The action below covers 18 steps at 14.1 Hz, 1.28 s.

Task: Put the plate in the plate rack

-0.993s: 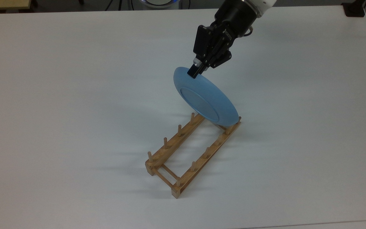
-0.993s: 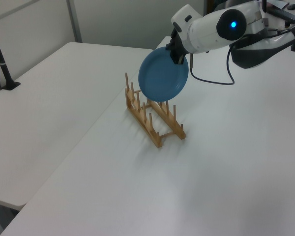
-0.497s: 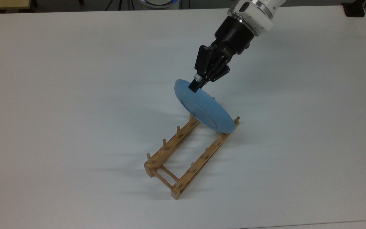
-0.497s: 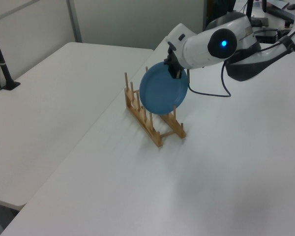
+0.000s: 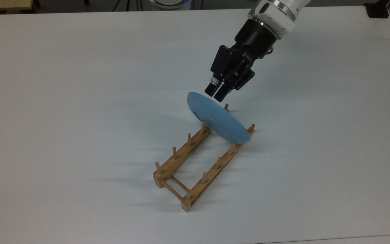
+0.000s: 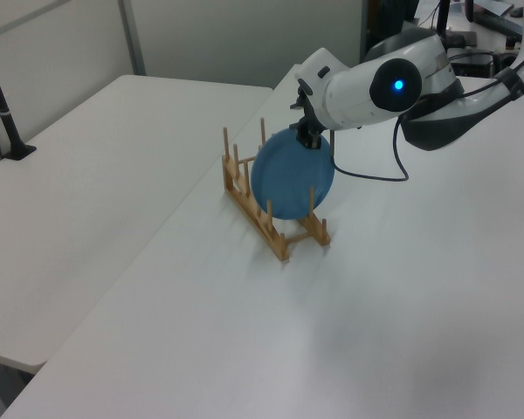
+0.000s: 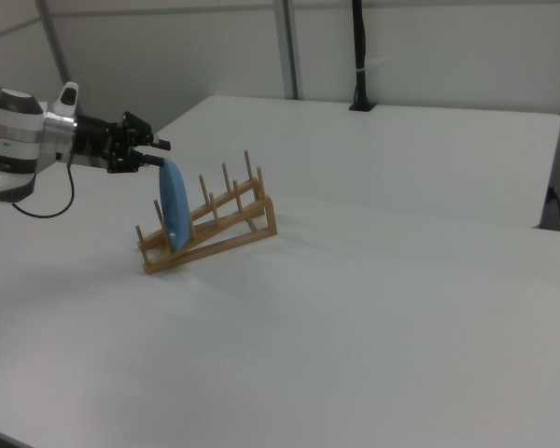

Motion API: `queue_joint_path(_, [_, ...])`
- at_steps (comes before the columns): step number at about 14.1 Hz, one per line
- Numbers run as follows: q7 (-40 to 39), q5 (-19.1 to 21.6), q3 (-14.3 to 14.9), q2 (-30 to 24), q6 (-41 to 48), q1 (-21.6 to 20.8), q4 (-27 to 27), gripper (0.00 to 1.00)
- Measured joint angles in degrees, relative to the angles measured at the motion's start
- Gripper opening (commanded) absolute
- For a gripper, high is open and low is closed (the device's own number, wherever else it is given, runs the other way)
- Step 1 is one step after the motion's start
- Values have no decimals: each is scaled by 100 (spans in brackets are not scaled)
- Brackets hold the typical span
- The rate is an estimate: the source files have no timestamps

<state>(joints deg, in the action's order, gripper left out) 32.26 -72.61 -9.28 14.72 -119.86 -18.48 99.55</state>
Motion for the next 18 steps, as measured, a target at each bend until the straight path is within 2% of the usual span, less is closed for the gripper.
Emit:
queue_joint_path(6, [340, 0, -7, 2, 0, -51, -56, 100])
queue_joint_path(11, [1332, 61, -7, -12, 0, -50, -441, 100])
queue_joint_path(13, [1687, 693, -8, -50, -59, -45, -567, 100])
queue_joint_path(14, [1708, 1256, -8, -97, -115, -27, -649, 100])
queue_joint_path(16, [1614, 2565, -8, -291, -127, 76, -772, 100])
queue_joint_path(18, [1180, 4491, -6, -646, -20, 415, -783, 100])
